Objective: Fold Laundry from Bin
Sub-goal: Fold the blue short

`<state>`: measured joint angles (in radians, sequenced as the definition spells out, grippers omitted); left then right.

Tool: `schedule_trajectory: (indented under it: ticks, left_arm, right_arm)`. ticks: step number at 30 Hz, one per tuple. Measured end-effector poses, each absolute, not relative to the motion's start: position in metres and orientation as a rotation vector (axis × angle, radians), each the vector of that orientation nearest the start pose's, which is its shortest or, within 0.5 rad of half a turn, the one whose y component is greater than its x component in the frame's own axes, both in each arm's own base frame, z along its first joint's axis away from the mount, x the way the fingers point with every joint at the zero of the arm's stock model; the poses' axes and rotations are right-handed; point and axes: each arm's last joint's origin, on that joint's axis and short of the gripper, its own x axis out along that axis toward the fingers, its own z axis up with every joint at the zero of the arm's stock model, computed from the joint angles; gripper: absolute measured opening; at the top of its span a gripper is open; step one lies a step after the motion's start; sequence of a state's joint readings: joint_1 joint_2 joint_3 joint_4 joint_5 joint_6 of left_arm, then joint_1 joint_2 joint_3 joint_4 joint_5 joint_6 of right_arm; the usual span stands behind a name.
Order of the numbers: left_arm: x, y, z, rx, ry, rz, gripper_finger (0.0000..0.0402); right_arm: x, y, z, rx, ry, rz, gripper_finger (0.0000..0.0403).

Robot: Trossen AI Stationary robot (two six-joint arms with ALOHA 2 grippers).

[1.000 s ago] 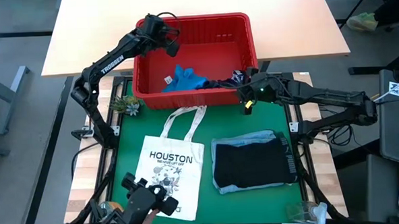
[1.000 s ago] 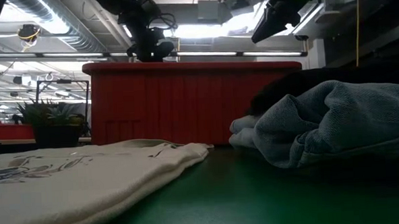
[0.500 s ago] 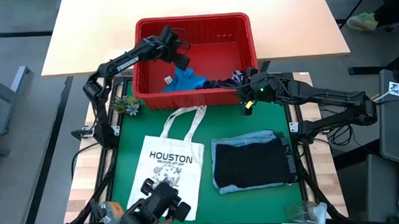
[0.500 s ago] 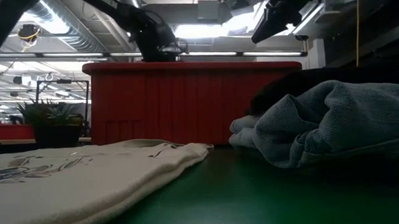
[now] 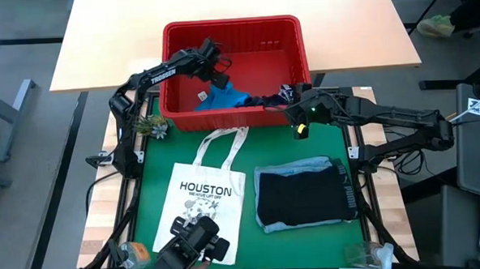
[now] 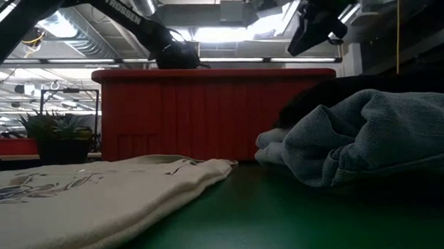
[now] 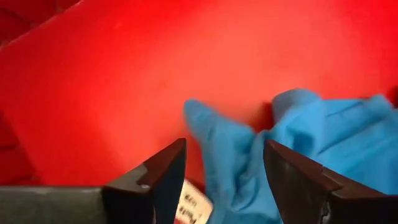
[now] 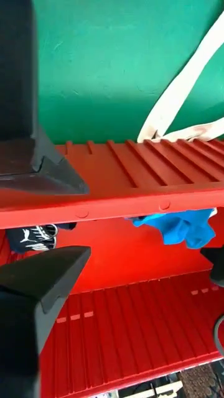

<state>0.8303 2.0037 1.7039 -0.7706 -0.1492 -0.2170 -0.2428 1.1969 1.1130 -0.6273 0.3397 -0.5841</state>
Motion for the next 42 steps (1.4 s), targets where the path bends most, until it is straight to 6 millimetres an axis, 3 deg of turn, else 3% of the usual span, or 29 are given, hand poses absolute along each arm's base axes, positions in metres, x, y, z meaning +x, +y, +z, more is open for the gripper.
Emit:
schedule_trajectory:
  ticks: [8,19,23,27,34,38,42]
  left_arm:
    - [0.284,0.322,0.239,-0.679,0.907,1.041,0.0211]
    - [0.296,0.328,0.193,-0.791,0.996,0.921,0.0209]
    - [0.298,0.328,0.189,-0.821,0.997,0.872,0.0202]
    - [0.3,0.328,0.189,-0.833,0.978,0.829,0.0155]
    - [0.306,0.33,0.193,-0.875,0.892,0.713,0.0019]
    - [0.311,0.333,0.201,-0.885,0.81,0.625,0.0016]
    - [0.318,0.343,0.231,-0.843,0.707,0.586,0.0012]
  right_arm:
    - [0.235,-0.067,0.326,-0.567,0.856,-0.297,0.0143]
    - [0.236,-0.067,0.326,-0.528,0.845,-0.303,0.0143]
    - [0.236,-0.067,0.326,-0.528,0.845,-0.303,0.0143]
    - [0.236,-0.067,0.326,-0.526,0.845,-0.304,0.0143]
    - [0.236,-0.067,0.326,-0.526,0.844,-0.304,0.0143]
    - [0.236,-0.067,0.326,-0.526,0.844,-0.304,0.0143]
    - [0.236,-0.067,0.326,-0.526,0.844,-0.304,0.0143]
